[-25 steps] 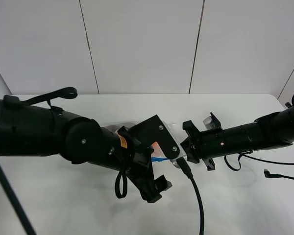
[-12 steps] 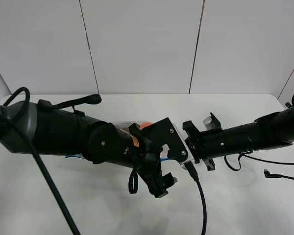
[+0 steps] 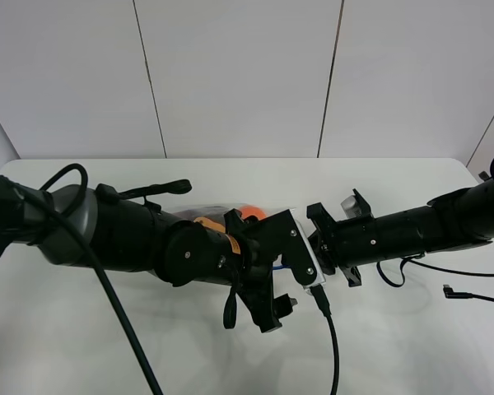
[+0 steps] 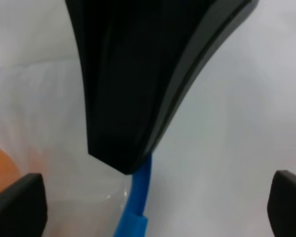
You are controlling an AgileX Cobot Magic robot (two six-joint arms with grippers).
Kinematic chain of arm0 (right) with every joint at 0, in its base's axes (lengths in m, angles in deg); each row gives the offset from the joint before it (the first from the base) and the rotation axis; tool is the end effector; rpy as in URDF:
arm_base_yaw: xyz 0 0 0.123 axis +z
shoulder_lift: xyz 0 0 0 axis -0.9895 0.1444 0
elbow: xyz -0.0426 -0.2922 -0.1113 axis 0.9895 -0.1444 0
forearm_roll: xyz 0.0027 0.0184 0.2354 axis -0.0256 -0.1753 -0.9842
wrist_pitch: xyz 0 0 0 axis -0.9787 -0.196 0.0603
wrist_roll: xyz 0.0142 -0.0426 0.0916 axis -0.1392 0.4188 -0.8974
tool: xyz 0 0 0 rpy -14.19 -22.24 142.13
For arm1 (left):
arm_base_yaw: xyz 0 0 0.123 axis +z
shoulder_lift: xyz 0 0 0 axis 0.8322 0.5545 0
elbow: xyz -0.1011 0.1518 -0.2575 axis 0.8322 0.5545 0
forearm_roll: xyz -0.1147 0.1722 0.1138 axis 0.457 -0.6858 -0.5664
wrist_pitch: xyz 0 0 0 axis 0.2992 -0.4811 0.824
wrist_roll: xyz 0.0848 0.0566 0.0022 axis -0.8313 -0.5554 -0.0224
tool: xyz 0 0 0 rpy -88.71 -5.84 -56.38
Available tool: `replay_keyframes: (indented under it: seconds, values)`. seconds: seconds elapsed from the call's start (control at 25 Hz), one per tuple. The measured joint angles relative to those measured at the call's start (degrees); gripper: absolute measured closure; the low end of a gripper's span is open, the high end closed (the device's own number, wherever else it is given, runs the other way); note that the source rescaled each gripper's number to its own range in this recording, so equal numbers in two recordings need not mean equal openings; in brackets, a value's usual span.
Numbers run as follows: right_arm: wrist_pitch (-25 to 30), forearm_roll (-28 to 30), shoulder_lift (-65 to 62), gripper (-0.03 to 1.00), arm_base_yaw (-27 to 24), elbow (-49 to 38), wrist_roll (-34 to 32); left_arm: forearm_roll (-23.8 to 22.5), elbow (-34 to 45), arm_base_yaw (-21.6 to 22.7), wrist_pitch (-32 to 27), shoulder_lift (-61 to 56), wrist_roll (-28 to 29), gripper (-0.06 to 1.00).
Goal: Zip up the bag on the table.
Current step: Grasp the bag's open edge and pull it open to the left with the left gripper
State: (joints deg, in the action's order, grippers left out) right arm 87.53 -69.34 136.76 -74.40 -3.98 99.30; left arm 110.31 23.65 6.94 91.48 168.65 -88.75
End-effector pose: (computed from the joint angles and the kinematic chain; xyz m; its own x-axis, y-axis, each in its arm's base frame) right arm 0.2903 0.1182 0.1569 -0.9819 0.1688 -0.0856 0.0217 0.5500 0.8349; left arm 0.2476 -0.2863 0.1843 -0.0647 0.7753 -0.6283 0.8783 0.3431 0.3329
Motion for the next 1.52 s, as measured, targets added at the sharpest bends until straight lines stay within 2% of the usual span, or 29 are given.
replay_keyframes:
  seconds: [0.2,0.44,0.72,1.0,1.16,1.52]
  values:
    - [0.0,0.05,0.0,0.97,0.0,0.0,0.0,0.0,0.0,0.0,0.3,0.0,-1.19,0.05]
    - [0.0,-0.06,0.0,0.97,0.0,0.0,0.0,0.0,0.0,0.0,0.3,0.0,-1.24,0.22]
    - [0.18,-0.32,0.0,0.97,0.0,0.0,0.0,0.0,0.0,0.0,1.74,0.0,-1.24,0.3]
    - [0.97,-0.56,0.0,0.97,0.0,0.0,0.0,0.0,3.42,0.0,7.58,0.0,-1.79,0.64]
    - [1.21,-1.07,0.0,0.97,0.0,0.0,0.18,0.0,4.93,0.0,8.28,0.0,-3.67,0.68]
    - [1.44,-1.52,0.0,0.97,0.0,0.0,0.18,0.0,6.33,0.0,11.61,0.0,-4.04,0.69]
